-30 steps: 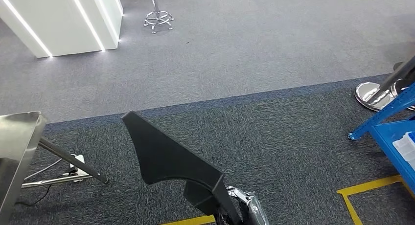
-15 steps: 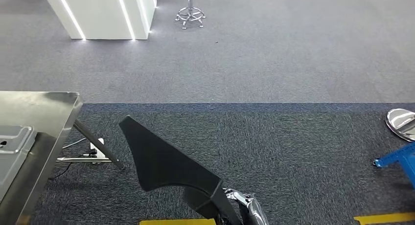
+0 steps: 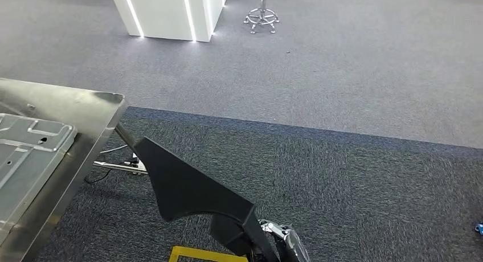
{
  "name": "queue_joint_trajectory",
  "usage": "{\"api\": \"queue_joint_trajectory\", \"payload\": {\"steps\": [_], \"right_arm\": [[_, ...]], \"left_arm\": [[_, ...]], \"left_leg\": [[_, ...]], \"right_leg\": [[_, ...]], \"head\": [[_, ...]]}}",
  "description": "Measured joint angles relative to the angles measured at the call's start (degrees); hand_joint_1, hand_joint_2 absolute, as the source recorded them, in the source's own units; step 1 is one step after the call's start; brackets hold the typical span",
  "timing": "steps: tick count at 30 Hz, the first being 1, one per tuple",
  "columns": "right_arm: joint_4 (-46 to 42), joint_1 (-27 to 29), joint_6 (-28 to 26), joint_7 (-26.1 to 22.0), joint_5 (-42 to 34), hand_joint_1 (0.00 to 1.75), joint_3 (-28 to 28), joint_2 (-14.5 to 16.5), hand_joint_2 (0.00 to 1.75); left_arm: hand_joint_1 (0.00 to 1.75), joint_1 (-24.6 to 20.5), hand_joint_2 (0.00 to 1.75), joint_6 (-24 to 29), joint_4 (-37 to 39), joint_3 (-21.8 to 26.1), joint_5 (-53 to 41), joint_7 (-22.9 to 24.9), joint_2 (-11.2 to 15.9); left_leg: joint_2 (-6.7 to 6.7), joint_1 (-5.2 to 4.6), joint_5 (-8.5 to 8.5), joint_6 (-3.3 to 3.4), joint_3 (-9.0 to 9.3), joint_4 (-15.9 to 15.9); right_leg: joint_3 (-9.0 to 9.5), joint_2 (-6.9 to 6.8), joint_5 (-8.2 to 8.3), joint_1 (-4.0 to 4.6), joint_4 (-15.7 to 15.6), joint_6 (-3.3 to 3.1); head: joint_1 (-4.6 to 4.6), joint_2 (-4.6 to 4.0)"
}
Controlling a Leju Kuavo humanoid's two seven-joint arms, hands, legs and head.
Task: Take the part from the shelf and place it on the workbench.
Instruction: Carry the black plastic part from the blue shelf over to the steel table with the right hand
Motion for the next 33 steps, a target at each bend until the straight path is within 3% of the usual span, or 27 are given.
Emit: {"api": "queue_joint_trajectory", "payload": {"steps": [2, 4, 5, 7, 8, 10, 11, 13, 14, 15, 16, 18, 20, 22, 23, 25, 27, 29, 30, 31, 33], "right_arm": [[0.14, -0.11, 0.08, -0.10, -0.03, 1.75, 0.03, 0.01, 1.75], [0.15, -0.25, 0.08, -0.15, -0.08, 1.75, 0.04, 0.01, 1.75], [0.15, -0.34, 0.09, -0.17, -0.10, 1.75, 0.05, 0.01, 1.75], [0.15, -0.56, 0.11, -0.18, -0.12, 1.75, 0.07, 0.01, 1.75], [0.16, -0.68, 0.12, -0.18, -0.13, 1.75, 0.08, 0.00, 1.75], [0.19, -0.82, 0.13, -0.22, -0.15, 1.75, 0.09, 0.00, 1.75], [0.25, -0.84, 0.13, -0.24, -0.16, 1.75, 0.10, 0.00, 1.75], [0.45, -0.81, 0.17, -0.25, -0.19, 1.75, 0.10, -0.01, 1.75], [0.55, -0.80, 0.25, -0.25, -0.20, 1.75, 0.11, -0.01, 1.75], [0.61, -0.81, 0.36, -0.25, -0.21, 1.75, 0.12, -0.01, 1.75], [0.64, -0.83, 0.50, -0.25, -0.24, 1.75, 0.12, -0.01, 1.75], [0.68, -0.86, 0.84, -0.26, -0.31, 1.75, 0.13, -0.01, 1.75], [0.77, -0.88, 1.14, -0.31, -0.37, 1.75, 0.16, 0.01, 1.75], [0.85, -1.02, 1.46, -0.38, -0.39, 1.75, 0.20, 0.03, 1.75], [0.88, -1.15, 1.67, -0.41, -0.39, 1.75, 0.20, 0.06, 1.75], [0.91, -1.32, 1.99, -0.52, -0.40, 1.75, 0.21, 0.16, 1.75], [1.01, -1.33, 2.13, -0.61, -0.41, 1.75, 0.21, 0.25, 1.75], [1.16, -1.33, 2.31, -0.62, -0.39, 1.75, 0.21, 0.31, 1.75], [1.25, -1.35, 2.47, -0.62, -0.37, 1.75, 0.21, 0.36, 1.75], [1.32, -1.39, 2.69, -0.62, -0.34, 1.75, 0.21, 0.43, 1.75], [1.43, -1.47, 3.06, -0.62, -0.24, 1.75, 0.20, 0.62, 1.75]], "left_arm": [[0.00, 0.09, 1.75, 0.10, 0.00, 0.02, 0.14, 0.04, 0.01], [0.00, 0.01, 1.75, 0.20, 0.00, 0.03, 0.16, 0.08, 0.01], [0.00, -0.01, 1.75, 0.23, 0.00, 0.04, 0.16, 0.08, 0.01], [0.00, 0.09, 1.75, 0.27, 0.00, 0.04, 0.16, 0.09, 0.00], [0.00, 0.16, 1.75, 0.28, 0.00, 0.04, 0.16, 0.10, -0.02], [0.00, 0.15, 1.75, 0.29, 0.00, 0.05, 0.16, 0.12, -0.07], [0.00, 0.13, 1.75, 0.29, 0.00, 0.06, 0.17, 0.13, -0.08], [0.00, 0.09, 1.75, 0.29, 0.00, 0.06, 0.19, 0.14, -0.09], [0.00, 0.10, 1.75, 0.29, 0.00, 0.06, 0.21, 0.15, -0.09], [0.00, 0.12, 1.75, 0.29, 0.00, 0.07, 0.22, 0.15, -0.09], [0.00, 0.12, 1.75, 0.29, 0.00, 0.07, 0.25, 0.17, -0.09], [0.00, 0.08, 1.75, 0.30, 0.00, 0.09, 0.29, 0.23, -0.12], [0.00, 0.04, 1.75, 0.36, 0.00, 0.12, 0.39, 0.31, -0.16], [0.00, 0.19, 1.75, 0.41, 0.00, 0.16, 0.60, 0.33, -0.16], [0.00, 0.30, 1.75, 0.42, 0.00, 0.19, 0.72, 0.32, -0.15], [0.00, 0.26, 1.75, 0.42, 0.00, 0.21, 0.83, 0.25, -0.13], [0.00, 0.09, 1.75, 0.40, 0.00, 0.22, 0.85, 0.13, -0.12], [0.00, 0.06, 1.75, 0.39, 0.00, 0.23, 0.88, -0.07, -0.12], [0.00, 0.09, 1.75, 0.38, 0.00, 0.24, 0.89, -0.23, -0.11], [0.00, 0.13, 1.75, 0.39, 0.00, 0.24, 0.92, -0.36, -0.11], [0.00, 0.14, 1.75, 0.40, 0.00, 0.24, 0.97, -0.56, -0.10]], "left_leg": [[1.77, -0.09, 3.82, 0.27, 3.70, -7.36], [3.41, -0.49, 5.73, 1.02, 6.58, -13.07], [3.60, -0.71, 5.68, 1.40, 6.86, -13.87], [2.35, -0.78, 5.84, 2.11, 6.85, -14.17], [1.75, -0.70, 5.98, 2.43, 7.06, -14.53], [0.67, -0.41, 6.31, 3.13, 7.62, -15.21], [0.19, -0.46, 6.33, 3.32, 7.68, -15.28], [-1.07, -0.60, 6.27, 3.57, 7.64, -15.19], [-1.80, -0.67, 6.22, 3.59, 7.64, -15.09], [-2.58, -0.72, 6.16, 3.56, 7.67, -14.93], [-3.36, -0.72, 6.06, 3.48, 7.72, -14.73], [-4.74, -0.72, 5.77, 3.15, 7.56, -14.17], [-5.93, -0.67, 5.68, 2.59, 7.09, -13.79], [-7.03, -0.52, 5.82, 1.89, 6.74, -13.83], [-6.71, -0.45, 5.68, 1.61, 6.61, -13.61], [-4.13, -0.49, 3.96, 1.08, 5.25, -10.76], [-1.21, -0.43, 0.58, 0.63, 1.84, -3.92], [-0.40, -0.22, -1.11, 0.29, -1.11, 1.62], [-0.19, -0.16, -0.43, 0.21, -1.20, 1.67], [0.19, -0.13, 1.19, 0.22, -0.12, -0.49], [2.28, -0.35, 4.71, 0.56, 3.91, -8.14]], "right_leg": [[0.56, -1.26, -0.40, 0.02, 0.00, 0.34], [1.03, -2.32, -0.83, 0.25, -0.02, 0.94], [1.18, -2.76, -0.95, 0.36, -0.07, 1.27], [1.56, -3.53, -1.14, 0.39, -0.30, 1.94], [1.74, -3.06, -1.46, 0.29, -0.10, 2.27], [0.67, -0.33, -3.77, 0.03, 3.07, 2.66], [-0.78, 1.35, -5.56, -0.05, 6.28, 2.69], [-4.49, 2.82, -8.40, -0.06, 13.33, 2.66], [-5.54, 3.03, -8.34, -0.06, 14.96, 2.62], [-5.65, 3.16, -7.12, -0.07, 14.50, 2.55], [-4.74, 3.45, -4.97, -0.09, 11.92, 2.43], [-1.98, 5.61, -1.20, -0.18, 4.71, 2.15], [-0.67, 7.30, -0.18, -0.11, 1.11, 1.96], [-0.52, 6.68, -0.24, 0.03, 0.83, 1.65], [-0.32, 6.07, -0.15, 0.00, 0.59, 1.35], [0.15, 4.62, -0.02, -0.15, 0.10, 0.58], [0.34, 2.94, -0.16, 0.04, -0.01, 0.08], [0.47, 1.25, -0.38, 0.18, 0.01, -0.04], [0.59, 0.50, -0.52, 0.20, 0.02, 0.00], [0.80, -0.20, -0.68, 0.20, 0.02, 0.09], [1.33, -1.41, -1.12, 0.31, 0.05, 0.49]], "head": [[0.01, 0.00], [0.03, 0.00], [0.04, 0.00], [0.04, 0.00], [0.07, 0.00], [0.14, 0.00], [0.17, 0.00], [0.19, 0.00], [0.19, 0.00], [0.19, 0.00], [0.18, 0.00], [0.19, 0.00], [0.19, 0.00], [0.17, 0.00], [0.17, 0.00], [0.12, 0.00], [0.09, 0.00], [0.09, 0.00], [0.09, 0.00], [0.09, 0.00], [0.09, 0.00]]}}
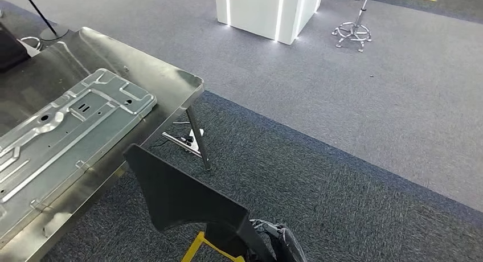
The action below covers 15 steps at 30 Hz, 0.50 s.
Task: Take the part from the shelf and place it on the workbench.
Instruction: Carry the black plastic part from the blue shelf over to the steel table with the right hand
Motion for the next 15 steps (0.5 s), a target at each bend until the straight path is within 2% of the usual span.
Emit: {"api": "queue_joint_trajectory", "payload": {"steps": [1, 2, 3, 5, 6, 7, 9, 10, 11, 12, 13, 14, 15], "right_arm": [[0.02, -0.05, 0.09, -0.01, 0.07, 1.75, -0.01, 0.07, 1.75], [0.04, -0.10, 0.13, -0.01, 0.15, 1.75, -0.01, 0.10, 1.75], [0.07, -0.18, 0.22, -0.02, 0.26, 1.75, -0.01, 0.12, 1.75], [0.13, -0.38, 0.66, -0.02, 0.50, 1.75, -0.01, 0.23, 1.75], [0.15, -0.47, 0.92, -0.02, 0.60, 1.75, -0.03, 0.31, 1.75], [0.16, -0.54, 1.18, -0.03, 0.66, 1.75, -0.07, 0.38, 1.75], [0.24, -0.55, 1.58, -0.05, 0.73, 1.75, -0.19, 0.44, 1.75], [0.33, -0.52, 1.78, -0.04, 0.77, 1.75, -0.26, 0.44, 1.75], [0.45, -0.50, 1.92, -0.02, 0.81, 1.75, -0.31, 0.44, 1.75], [0.55, -0.49, 2.01, -0.01, 0.84, 1.75, -0.35, 0.44, 1.75], [0.61, -0.50, 2.04, 0.00, 0.86, 1.75, -0.38, 0.45, 1.75], [0.63, -0.51, 2.05, 0.00, 0.87, 1.75, -0.41, 0.45, 1.75], [0.63, -0.54, 2.05, 0.00, 0.88, 1.75, -0.46, 0.46, 1.75]], "left_arm": [[0.00, -0.06, 1.75, 0.01, 0.00, 0.00, 0.02, -0.03, 0.00], [0.00, -0.10, 1.75, 0.01, 0.00, 0.00, 0.03, -0.07, 0.00], [0.00, -0.11, 1.75, 0.00, 0.00, 0.00, 0.08, -0.10, 0.00], [0.00, 0.01, 1.75, 0.00, 0.00, 0.00, 0.22, -0.15, 0.02], [0.00, 0.06, 1.75, -0.01, 0.00, 0.00, 0.30, -0.19, 0.03], [0.00, 0.05, 1.75, -0.02, 0.00, 0.00, 0.35, -0.23, 0.04], [0.00, -0.07, 1.75, -0.08, 0.00, 0.00, 0.43, -0.30, 0.04], [0.00, -0.13, 1.75, -0.11, 0.00, 0.00, 0.46, -0.31, 0.04], [0.00, -0.14, 1.75, -0.14, 0.00, 0.00, 0.50, -0.32, 0.04], [0.00, -0.13, 1.75, -0.15, 0.00, 0.00, 0.52, -0.32, 0.04], [0.00, -0.13, 1.75, -0.15, 0.00, 0.00, 0.54, -0.32, 0.04], [0.00, -0.13, 1.75, -0.16, 0.00, 0.00, 0.54, -0.33, 0.04], [0.00, -0.15, 1.75, -0.19, 0.00, 0.00, 0.52, -0.37, 0.04]], "left_leg": [[0.91, -0.20, 0.99, 0.35, 1.57, -3.03], [1.50, -0.41, 1.30, 0.72, 2.38, -4.75], [1.41, -0.63, 1.14, 1.06, 2.45, -5.22], [0.14, -0.54, 1.38, 1.75, 2.43, -5.64], [-0.45, -0.42, 1.55, 2.09, 2.59, -5.98], [-0.96, -0.27, 1.74, 2.45, 2.79, -6.32], [-2.02, -0.22, 1.90, 2.97, 2.95, -6.55], [-2.64, -0.29, 1.91, 3.11, 2.91, -6.51], [-3.35, -0.34, 1.88, 3.16, 2.89, -6.45], [-4.09, -0.38, 1.85, 3.16, 2.90, -6.35], [-4.87, -0.39, 1.82, 3.11, 2.94, -6.22], [-5.66, -0.38, 1.75, 3.01, 2.99, -6.05], [-6.37, -0.40, 1.66, 2.87, 2.98, -5.86]], "right_leg": [[0.21, -0.52, -0.23, 0.13, 0.03, 0.28], [0.35, -1.00, -0.41, 0.26, 0.03, 0.56], [0.45, -1.47, -0.51, 0.40, -0.03, 0.84], [0.78, -1.95, -0.73, 0.35, -0.11, 1.43], [0.74, -1.11, -1.22, 0.26, 0.39, 1.72], [0.15, 0.28, -2.29, 0.15, 1.92, 1.94], [-2.98, 3.40, -5.67, 0.02, 8.38, 2.13], [-5.03, 4.11, -7.15, 0.02, 12.20, 2.16], [-6.62, 4.39, -7.72, 0.02, 14.91, 2.20], [-7.35, 4.50, -7.14, 0.01, 15.70, 2.20], [-7.01, 4.64, -5.44, -0.02, 14.22, 2.15], [-5.73, 5.19, -3.03, -0.10, 10.82, 2.06], [-4.22, 6.42, -1.08, -0.22, 7.04, 1.92]], "head": [[0.03, 0.00], [0.04, 0.00], [0.06, 0.00], [0.06, 0.00], [0.09, 0.00], [0.09, 0.00], [0.11, 0.00], [0.09, 0.00], [0.10, 0.00], [0.09, 0.00], [0.09, 0.00], [0.09, 0.00], [0.09, 0.00]]}}
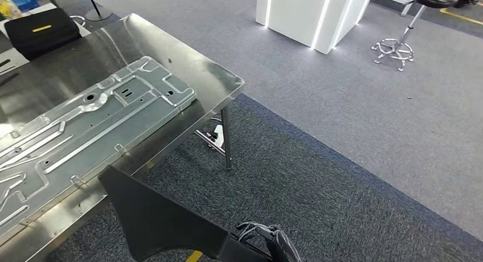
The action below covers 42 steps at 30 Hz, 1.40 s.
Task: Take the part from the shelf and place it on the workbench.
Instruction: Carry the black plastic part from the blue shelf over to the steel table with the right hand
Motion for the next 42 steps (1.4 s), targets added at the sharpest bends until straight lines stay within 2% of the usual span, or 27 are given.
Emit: {"api": "queue_joint_trajectory", "payload": {"steps": [1, 3, 5, 7, 9, 11, 12, 13, 14, 16, 18, 20, 22, 24, 26, 27, 28, 29, 31, 32, 33, 35, 36, 38, 40, 41, 42], "right_arm": [[-0.01, -0.01, 0.02, 0.03, 0.04, 1.75, -0.05, 0.03, 1.75], [-0.02, -0.02, 0.11, 0.21, 0.20, 1.75, -0.19, 0.09, 1.75], [-0.04, -0.11, 0.19, 0.37, 0.40, 1.75, -0.36, 0.19, 1.75], [-0.08, -0.22, 0.29, 0.42, 0.52, 1.75, -0.49, 0.38, 1.75], [-0.13, -0.23, 0.42, 0.45, 0.56, 1.75, -0.61, 0.55, 1.75], [-0.16, -0.20, 0.54, 0.47, 0.56, 1.75, -0.73, 0.60, 1.75], [-0.16, -0.19, 0.61, 0.48, 0.56, 1.75, -0.78, 0.60, 1.75], [-0.16, -0.20, 0.66, 0.49, 0.56, 1.75, -0.82, 0.60, 1.75], [-0.16, -0.21, 0.71, 0.50, 0.56, 1.75, -0.84, 0.60, 1.75], [-0.16, -0.23, 0.87, 0.52, 0.56, 1.75, -0.89, 0.66, 1.75], [-0.16, -0.30, 1.05, 0.54, 0.57, 1.75, -1.02, 0.74, 1.75], [-0.17, -0.41, 1.15, 0.57, 0.62, 1.75, -1.18, 0.77, 1.75], [-0.21, -0.54, 1.19, 0.57, 0.68, 1.75, -1.29, 0.79, 1.75], [-0.27, -0.55, 1.24, 0.57, 0.71, 1.75, -1.39, 0.81, 1.75], [-0.29, -0.49, 1.46, 0.58, 0.72, 1.75, -1.50, 0.82, 1.75], [-0.28, -0.48, 1.62, 0.60, 0.73, 1.75, -1.56, 0.83, 1.75], [-0.28, -0.48, 1.79, 0.61, 0.73, 1.75, -1.64, 0.83, 1.75], [-0.28, -0.49, 1.92, 0.62, 0.74, 1.75, -1.72, 0.85, 1.75], [-0.30, -0.50, 2.12, 0.64, 0.74, 1.75, -1.84, 0.89, 1.75], [-0.32, -0.49, 2.16, 0.65, 0.74, 1.75, -1.86, 0.91, 1.75], [-0.33, -0.47, 2.19, 0.67, 0.74, 1.75, -1.87, 0.93, 1.75], [-0.34, -0.48, 2.20, 0.70, 0.74, 1.75, -1.90, 0.96, 1.75], [-0.34, -0.51, 2.21, 0.71, 0.74, 1.75, -1.92, 0.99, 1.75], [-0.40, -0.49, 2.22, 0.72, 0.75, 1.75, -1.97, 1.16, 1.75], [-0.49, -0.40, 2.24, 0.75, 0.74, 1.75, -2.01, 1.34, 1.75], [-0.51, -0.36, 2.29, 0.80, 0.74, 1.75, -2.02, 1.37, 1.75], [-0.51, -0.35, 2.41, 0.86, 0.71, 1.75, -2.03, 1.38, 1.75]], "left_arm": [[0.00, -0.05, 1.75, -0.04, 0.00, 0.00, -0.02, -0.08, -0.01], [0.00, -0.10, 1.75, -0.14, 0.00, 0.00, -0.06, -0.37, -0.02], [0.00, 0.03, 1.75, -0.18, 0.00, 0.00, -0.06, -0.62, -0.01], [0.00, 0.09, 1.75, -0.20, 0.00, 0.00, -0.05, -0.75, 0.00], [0.00, -0.06, 1.75, -0.25, 0.00, 0.00, -0.04, -0.82, 0.01], [0.00, -0.14, 1.75, -0.33, 0.00, 0.00, -0.04, -0.83, 0.00], [0.00, -0.11, 1.75, -0.38, 0.00, 0.00, -0.04, -0.83, 0.00], [0.00, -0.07, 1.75, -0.42, 0.00, 0.00, -0.04, -0.83, 0.00], [0.00, -0.03, 1.75, -0.44, 0.00, 0.00, -0.03, -0.83, 0.01], [0.00, -0.06, 1.75, -0.47, 0.00, 0.00, -0.01, -0.88, 0.01], [0.00, -0.13, 1.75, -0.50, 0.00, 0.00, 0.04, -0.94, 0.01], [0.00, -0.08, 1.75, -0.57, 0.00, -0.01, 0.15, -0.96, 0.04], [0.00, -0.04, 1.75, -0.67, 0.00, -0.01, 0.23, -0.96, 0.07], [0.00, -0.14, 1.75, -0.74, 0.00, -0.01, 0.32, -0.96, 0.07], [0.00, -0.22, 1.75, -0.77, 0.00, -0.01, 0.39, -0.98, 0.07], [0.00, -0.21, 1.75, -0.76, 0.00, -0.01, 0.39, -1.01, 0.07], [0.00, -0.20, 1.75, -0.75, 0.00, -0.02, 0.40, -1.07, 0.07], [0.00, -0.19, 1.75, -0.75, 0.00, -0.02, 0.42, -1.15, 0.07], [0.00, -0.22, 1.75, -0.75, 0.00, -0.02, 0.49, -1.39, 0.07], [0.00, -0.26, 1.75, -0.75, 0.00, -0.01, 0.52, -1.48, 0.07], [0.00, -0.28, 1.75, -0.75, 0.00, -0.01, 0.54, -1.55, 0.07], [0.00, -0.15, 1.75, -0.75, 0.00, -0.01, 0.55, -1.59, 0.07], [0.00, -0.04, 1.75, -0.75, 0.00, -0.02, 0.55, -1.60, 0.08], [0.00, 0.03, 1.75, -0.76, 0.00, -0.02, 0.56, -1.59, 0.09], [0.00, -0.09, 1.75, -0.77, 0.00, -0.02, 0.61, -1.59, 0.09], [0.00, -0.13, 1.75, -0.77, 0.00, -0.02, 0.64, -1.59, 0.09], [0.00, -0.12, 1.75, -0.77, 0.00, -0.03, 0.68, -1.59, 0.09]], "left_leg": [[-0.69, -0.07, -0.10, -0.21, -0.11, 0.26], [-1.81, -0.08, -0.10, -0.82, -0.48, 0.47], [-2.65, 0.06, 0.02, -1.55, -0.84, 0.40], [-0.84, 0.08, -1.24, -2.09, -1.74, 2.21], [2.29, 0.16, -4.68, -2.55, -4.49, 8.09], [3.53, 0.43, -7.67, -3.04, -7.82, 15.02], [3.78, 0.54, -7.75, -3.20, -8.41, 16.36], [4.04, 0.62, -6.78, -3.29, -7.87, 15.54], [4.55, 0.64, -5.00, -3.28, -6.17, 12.54], [7.04, 0.43, -1.87, -2.87, -1.92, 4.78], [8.47, 0.03, -0.98, -2.05, -0.02, 0.99], [7.41, -0.16, -0.96, -1.25, -0.10, 0.61], [6.30, -0.02, -0.69, -0.54, 0.17, 0.03], [5.18, 0.11, -0.49, 0.04, 0.44, -0.32], [3.89, 0.00, -0.50, 0.31, 0.43, -0.28], [3.15, -0.05, -0.53, 0.34, 0.47, -0.25], [2.37, -0.08, -0.56, 0.34, 0.55, -0.20], [1.57, -0.08, -0.60, 0.29, 0.68, -0.14], [0.15, -0.11, -0.75, 0.03, 0.79, 0.07], [-0.50, -0.11, -0.79, -0.21, 0.70, 0.19], [-1.05, -0.06, -0.78, -0.50, 0.53, 0.26], [-2.13, 0.09, -0.63, -1.21, 0.21, 0.16], [-1.89, 0.15, -0.74, -1.51, 0.11, 0.33], [0.42, 0.06, -2.41, -2.04, -0.98, 2.75], [3.04, 0.16, -5.99, -2.49, -4.06, 9.24], [3.48, 0.28, -7.52, -2.72, -5.87, 12.85], [3.67, 0.41, -8.17, -2.91, -7.07, 15.25]], "right_leg": [[1.27, 1.21, 1.34, -0.11, -3.26, -0.08], [2.26, 2.64, 1.80, -0.05, -5.99, -0.27], [2.41, 1.62, 1.98, 0.05, -6.40, -0.75], [2.73, 0.19, 2.25, -0.09, -6.93, -1.57], [2.92, -1.42, 2.26, 0.00, -7.21, -2.19], [2.94, -3.11, 2.10, 0.23, -7.19, -2.40], [3.00, -3.91, 2.00, 0.29, -7.17, -2.37], [3.12, -4.67, 1.88, 0.31, -7.16, -2.28], [3.33, -5.34, 1.72, 0.31, -7.15, -2.14], [3.81, -6.49, 1.29, 0.49, -7.08, -1.68], [4.16, -7.45, 0.93, 0.77, -7.03, -1.12], [4.48, -8.27, 0.73, 0.83, -7.15, -0.54], [4.36, -6.68, -0.32, 0.53, -6.05, 0.08], [1.88, -3.55, -3.36, 0.27, -0.75, 0.39], [-2.13, -2.18, -6.24, 0.26, 6.59, 0.45], [-3.40, -2.02, -6.26, 0.26, 8.50, 0.45], [-3.70, -1.92, -5.10, 0.26, 8.31, 0.40], [-2.90, -1.70, -2.95, 0.24, 5.85, 0.30], [0.14, 0.25, 1.27, 0.14, -1.90, -0.04], [1.28, 1.25, 2.31, 0.11, -4.72, -0.17], [1.85, 1.98, 2.58, 0.16, -6.20, -0.28], [2.06, 1.51, 2.50, 0.27, -6.66, -0.63], [2.25, 0.90, 2.62, 0.22, -6.94, -0.94], [2.68, -0.42, 2.84, 0.04, -7.51, -1.71], [2.83, -1.89, 2.79, 0.22, -7.65, -2.21], [2.82, -2.67, 2.72, 0.32, -7.63, -2.32], [2.83, -3.31, 2.64, 0.38, -7.60, -2.33]], "head": [[-0.01, 0.00], [-0.02, 0.00], [-0.02, 0.00], [-0.07, 0.00], [-0.16, 0.00], [-0.21, 0.00], [-0.22, 0.00], [-0.22, 0.00], [-0.22, 0.00], [-0.22, 0.00], [-0.16, 0.00], [-0.14, 0.00], [-0.13, 0.00], [-0.10, 0.00], [-0.12, 0.00], [-0.12, 0.00], [-0.13, 0.00], [-0.12, 0.00], [-0.12, 0.00], [-0.13, 0.00], [-0.13, 0.00], [-0.15, 0.00], [-0.14, 0.00], [-0.20, 0.00], [-0.25, 0.00], [-0.25, 0.00], [-0.25, 0.00]]}}
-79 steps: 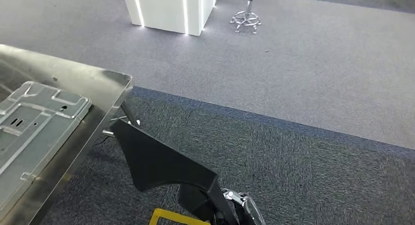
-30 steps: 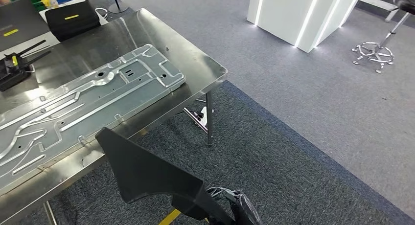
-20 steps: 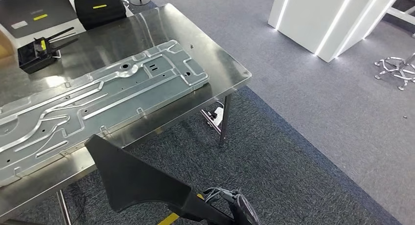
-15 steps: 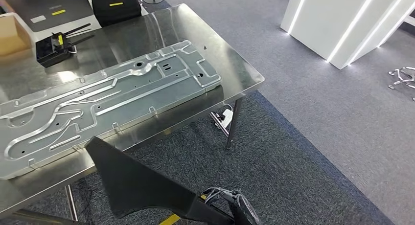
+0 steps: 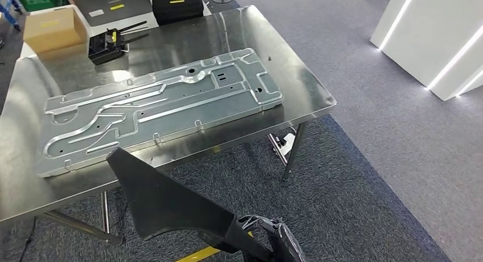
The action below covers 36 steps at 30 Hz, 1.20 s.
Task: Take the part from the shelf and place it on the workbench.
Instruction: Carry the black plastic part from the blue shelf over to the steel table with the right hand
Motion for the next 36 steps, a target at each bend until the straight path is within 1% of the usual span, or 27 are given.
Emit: {"api": "queue_joint_trajectory", "payload": {"steps": [1, 2, 3, 5, 6, 9, 10, 11, 12, 14, 15, 16, 17, 19, 20, 21, 23, 24, 26, 27, 29, 30, 31, 32, 33, 34, 36], "right_arm": [[0.00, 0.00, 0.26, 0.08, -0.12, 1.75, -0.01, 0.00, 1.75], [0.00, -0.01, 0.61, 0.15, -0.38, 1.75, -0.01, 0.01, 1.75], [0.00, -0.02, 1.04, 0.19, -0.83, 1.75, -0.01, 0.02, 1.75], [0.00, -0.04, 1.87, 0.21, -2.03, 1.75, -0.02, 0.13, 1.75], [0.00, -0.05, 2.17, 0.21, -2.54, 1.75, -0.04, 0.20, 1.75], [0.00, -0.09, 2.61, 0.24, -3.16, 1.75, -0.14, 0.40, 1.75], [0.00, -0.09, 2.66, 0.24, -3.20, 1.75, -0.17, 0.43, 1.75], [-0.02, -0.10, 2.66, 0.23, -3.23, 1.75, -0.21, 0.45, 1.75], [-0.01, -0.07, 2.66, 0.24, -3.26, 1.75, -0.23, 0.46, 1.75], [0.02, 0.04, 2.74, 0.33, -3.46, 1.75, -0.28, 0.45, 1.75], [0.04, 0.12, 2.81, 0.42, -3.60, 1.75, -0.29, 0.44, 1.75], [0.04, 0.18, 2.92, 0.50, -3.79, 1.75, -0.32, 0.44, 1.75], [0.04, 0.21, 3.04, 0.56, -3.95, 1.75, -0.34, 0.44, 1.75], [0.04, 0.22, 3.37, 0.64, -4.22, 1.75, -0.45, 0.44, 1.75], [0.04, 0.23, 3.54, 0.68, -4.30, 1.75, -0.53, 0.44, 1.75], [0.03, 0.24, 3.67, 0.70, -4.35, 1.75, -0.60, 0.44, 1.75], [0.02, 0.29, 3.79, 0.73, -4.44, 1.75, -0.70, 0.45, 1.75], [0.02, 0.30, 3.81, 0.73, -4.47, 1.75, -0.72, 0.45, 1.75], [0.02, 0.29, 3.81, 0.73, -4.53, 1.75, -0.75, 0.47, 1.75], [0.02, 0.29, 3.81, 0.73, -4.55, 1.75, -0.76, 0.48, 1.75], [0.03, 0.33, 3.83, 0.73, -4.56, 1.75, -0.78, 0.49, 1.75], [0.03, 0.37, 3.83, 0.73, -4.57, 1.75, -0.79, 0.49, 1.75], [0.03, 0.41, 3.84, 0.73, -4.61, 1.75, -0.79, 0.48, 1.75], [0.03, 0.44, 3.84, 0.73, -4.65, 1.75, -0.80, 0.48, 1.75], [0.03, 0.46, 3.85, 0.73, -4.69, 1.75, -0.80, 0.48, 1.75], [0.02, 0.49, 3.85, 0.73, -4.74, 1.75, -0.80, 0.48, 1.75], [0.02, 0.57, 3.85, 0.73, -4.83, 1.75, -0.80, 0.48, 1.75]], "left_arm": [[0.00, 0.04, 1.75, 0.00, 0.00, -0.01, 0.03, 0.00, 0.00], [0.00, 0.12, 1.75, -0.01, 0.00, -0.01, 0.06, -0.01, 0.02], [0.00, 0.20, 1.75, -0.01, 0.00, -0.02, 0.08, -0.02, 0.05], [0.00, 0.27, 1.75, 0.03, 0.00, -0.02, 0.14, -0.07, 0.14], [0.00, 0.28, 1.75, 0.07, 0.00, -0.03, 0.19, -0.09, 0.18], [0.00, 0.32, 1.75, 0.13, 0.00, -0.04, 0.30, -0.09, 0.29], [0.00, 0.32, 1.75, 0.13, 0.00, -0.04, 0.31, -0.09, 0.33], [0.00, 0.28, 1.75, 0.13, 0.00, -0.04, 0.31, -0.09, 0.35], [0.00, 0.22, 1.75, 0.12, 0.00, -0.04, 0.31, -0.09, 0.37], [0.00, 0.13, 1.75, 0.12, 0.00, -0.04, 0.37, -0.09, 0.40], [0.00, 0.12, 1.75, 0.13, 0.00, -0.04, 0.44, -0.08, 0.40], [0.00, 0.13, 1.75, 0.13, 0.00, -0.04, 0.51, -0.05, 0.41], [0.00, 0.13, 1.75, 0.13, 0.00, -0.04, 0.59, -0.02, 0.42], [0.00, 0.11, 1.75, 0.13, 0.00, -0.04, 0.76, 0.06, 0.42], [0.00, 0.09, 1.75, 0.14, 0.00, -0.04, 0.87, 0.08, 0.42], [0.00, 0.07, 1.75, 0.16, 0.00, -0.04, 0.96, 0.08, 0.42], [0.00, 0.07, 1.75, 0.26, 0.00, -0.04, 1.06, 0.08, 0.42], [0.00, 0.08, 1.75, 0.32, 0.00, -0.04, 1.07, 0.08, 0.42], [0.00, 0.09, 1.75, 0.42, 0.00, -0.04, 1.07, 0.08, 0.43], [0.00, 0.07, 1.75, 0.48, 0.00, -0.04, 1.07, 0.08, 0.43], [0.00, 0.06, 1.75, 0.59, 0.00, -0.07, 1.08, 0.08, 0.44], [0.00, 0.08, 1.75, 0.64, 0.00, -0.09, 1.08, 0.08, 0.43], [0.00, 0.12, 1.75, 0.68, 0.00, -0.11, 1.09, 0.08, 0.43], [0.00, 0.16, 1.75, 0.73, 0.00, -0.13, 1.10, 0.08, 0.43], [0.00, 0.18, 1.75, 0.77, 0.00, -0.14, 1.10, 0.08, 0.43], [0.00, 0.18, 1.75, 0.80, 0.00, -0.15, 1.11, 0.08, 0.44], [0.00, 0.12, 1.75, 0.81, 0.00, -0.17, 1.11, 0.08, 0.44]], "left_leg": [[0.13, 0.10, 0.42, -0.16, -0.20, 0.43], [0.31, 0.19, 1.87, -0.26, 0.80, -1.46], [0.56, 0.27, 3.83, -0.26, 2.75, -5.08], [1.14, 0.17, 6.38, 0.17, 6.58, -12.29], [1.31, 0.05, 6.79, 0.53, 7.56, -14.18], [1.20, -0.14, 6.91, 1.70, 7.96, -15.20], [1.13, -0.08, 7.08, 2.10, 8.18, -15.55], [1.09, 0.02, 7.26, 2.50, 8.40, -15.91], [1.05, 0.09, 7.39, 2.80, 8.58, -16.17], [0.91, -0.06, 7.39, 3.11, 8.54, -16.19], [0.76, -0.15, 7.36, 3.16, 8.53, -16.15], [0.59, -0.21, 7.31, 3.18, 8.55, -16.09], [0.40, -0.24, 7.25, 3.17, 8.59, -15.99], [0.00, -0.26, 7.04, 2.97, 8.69, -15.73], [-0.18, -0.35, 6.89, 2.76, 8.65, -15.52], [-0.32, -0.42, 6.81, 2.51, 8.59, -15.38], [-0.46, -0.51, 6.74, 1.94, 8.49, -15.35], [-0.47, -0.45, 6.69, 1.65, 8.46, -15.38], [-0.24, -0.35, 5.57, 1.05, 7.94, -13.96], [-0.09, -0.28, 4.23, 0.79, 7.01, -11.83], [0.12, -0.15, 0.77, 0.33, 3.92, -5.21], [0.17, -0.07, -0.30, 0.15, 2.46, -2.22], [0.23, 0.01, -0.37, 0.02, 1.70, -0.72], [0.31, 0.09, 0.61, -0.06, 1.88, -1.21], [0.41, 0.16, 2.43, -0.08, 3.05, -3.71], [0.58, 0.20, 4.33, 0.01, 4.81, -7.43], [0.81, 0.01, 6.33, 0.51, 7.58, -13.39]], "right_leg": [[0.03, -0.55, -0.08, 0.02, 0.04, 0.06], [0.08, -0.94, -0.18, 0.01, 0.10, 0.18], [0.17, -1.21, -0.29, -0.01, 0.17, 0.34], [0.29, -1.59, -0.56, 0.14, 0.39, 0.83], [0.32, -1.68, -0.63, 0.22, 0.45, 1.11], [0.47, -1.69, -0.67, 0.21, 0.37, 2.04], [0.36, -1.28, -1.09, 0.11, 0.83, 2.34], [-0.18, -0.67, -2.03, 0.02, 2.14, 2.60], [-1.40, 0.07, -3.55, -0.08, 4.73, 2.79], [-5.16, 1.07, -6.87, -0.09, 12.08, 3.03], [-6.75, 1.22, -7.63, -0.09, 14.99, 3.10], [-7.45, 1.27, -7.26, -0.09, 16.01, 3.10], [-7.05, 1.29, -5.79, -0.09, 14.74, 3.02], [-3.82, 1.46, -1.74, -0.07, 7.48, 2.62], [-2.29, 1.59, -0.39, 0.03, 4.00, 2.36], [-1.33, 1.70, 0.24, 0.16, 1.76, 2.12], [-1.06, 1.78, 0.26, 0.44, 0.74, 1.67], [-0.98, 1.72, 0.38, 0.35, 0.53, 1.33], [-0.65, 1.51, 0.70, 0.13, -0.05, 0.66], [-0.51, 1.36, 0.83, 0.02, -0.30, 0.39], [-0.49, 1.09, 0.82, 0.09, -0.32, 0.15], [-0.51, 0.97, 0.78, 0.13, -0.28, 0.07], [-0.51, 0.89, 0.72, 0.15, -0.23, 0.04], [-0.49, 0.84, 0.65, 0.15, -0.15, 0.06], [-0.46, 0.84, 0.54, 0.13, -0.03, 0.13], [-0.43, 0.84, 0.39, 0.11, 0.12, 0.27], [-0.47, 0.83, 0.09, 0.28, 0.48, 0.79]], "head": [[0.01, 0.00], [0.01, 0.00], [0.01, 0.00], [0.02, 0.00], [0.02, 0.00], [0.02, 0.00], [0.06, 0.00], [0.06, 0.00], [0.09, 0.00], [0.10, 0.00], [0.10, 0.00], [0.09, 0.00], [0.09, 0.00], [0.11, 0.00], [0.11, 0.00], [0.10, 0.00], [0.09, 0.00], [0.09, 0.00], [0.08, 0.00], [0.08, 0.00], [0.07, 0.00], [0.07, 0.00], [0.07, 0.00], [0.07, 0.00], [0.06, 0.00], [0.06, 0.00], [0.07, 0.00]]}}
